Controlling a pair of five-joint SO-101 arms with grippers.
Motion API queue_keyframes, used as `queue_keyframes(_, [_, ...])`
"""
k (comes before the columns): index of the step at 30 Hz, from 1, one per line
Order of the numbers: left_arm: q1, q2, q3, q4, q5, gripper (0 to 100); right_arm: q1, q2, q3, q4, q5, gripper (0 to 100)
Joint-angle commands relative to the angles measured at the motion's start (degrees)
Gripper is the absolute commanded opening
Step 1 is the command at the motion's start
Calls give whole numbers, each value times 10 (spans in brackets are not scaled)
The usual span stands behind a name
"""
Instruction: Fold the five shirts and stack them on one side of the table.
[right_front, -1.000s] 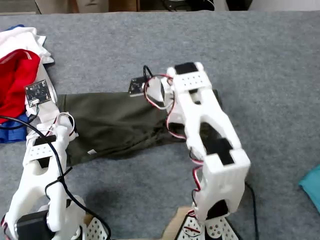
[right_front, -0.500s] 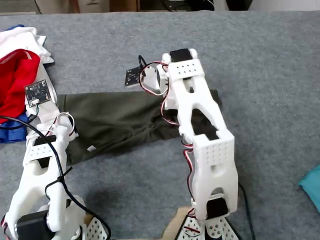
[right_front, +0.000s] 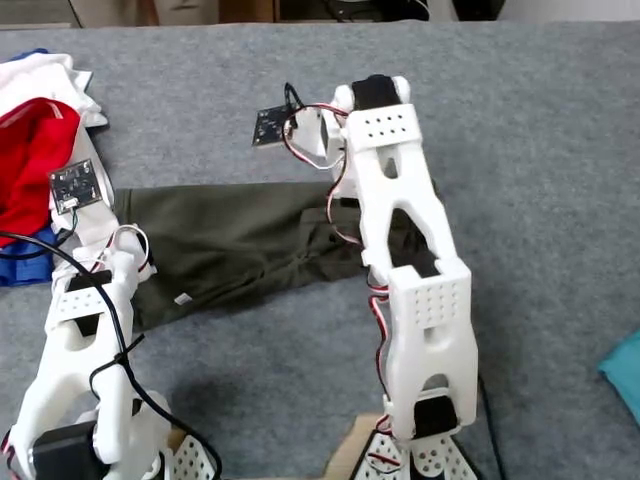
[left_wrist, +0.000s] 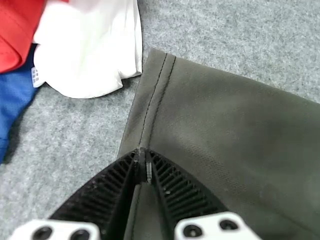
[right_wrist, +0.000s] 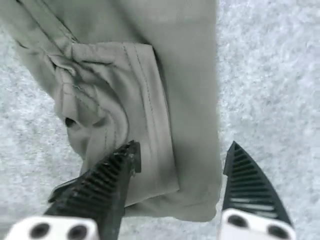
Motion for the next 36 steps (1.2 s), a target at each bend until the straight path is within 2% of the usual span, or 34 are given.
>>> queue_keyframes(1, [2, -5, -25, -7, -1, 24, 6, -55, 24, 12, -12, 167])
queue_keyframes(4, [2, -5, -25, -7, -1, 24, -8, -112, 133, 11, -18, 0])
queue_keyframes(6, [2, -5, -25, -7, -1, 24, -17, -156, 208, 8, -24, 25])
queue_keyframes(11, [2, -5, -25, -7, -1, 24, -26, -252, 349, -14, -31, 5])
queue_keyframes(18, [2, -5, -25, -7, -1, 24, -22, -280, 473, -127, -49, 5])
queue_keyframes(23, [2, -5, -25, -7, -1, 24, -7, -233, 451, -183, -47, 5])
queue_keyframes(27, [2, -5, -25, -7, -1, 24, 30, -165, 370, -203, -45, 5])
queue_keyframes(36, [2, -5, -24, -7, -1, 24, 44, -10, 70, -108, -31, 5])
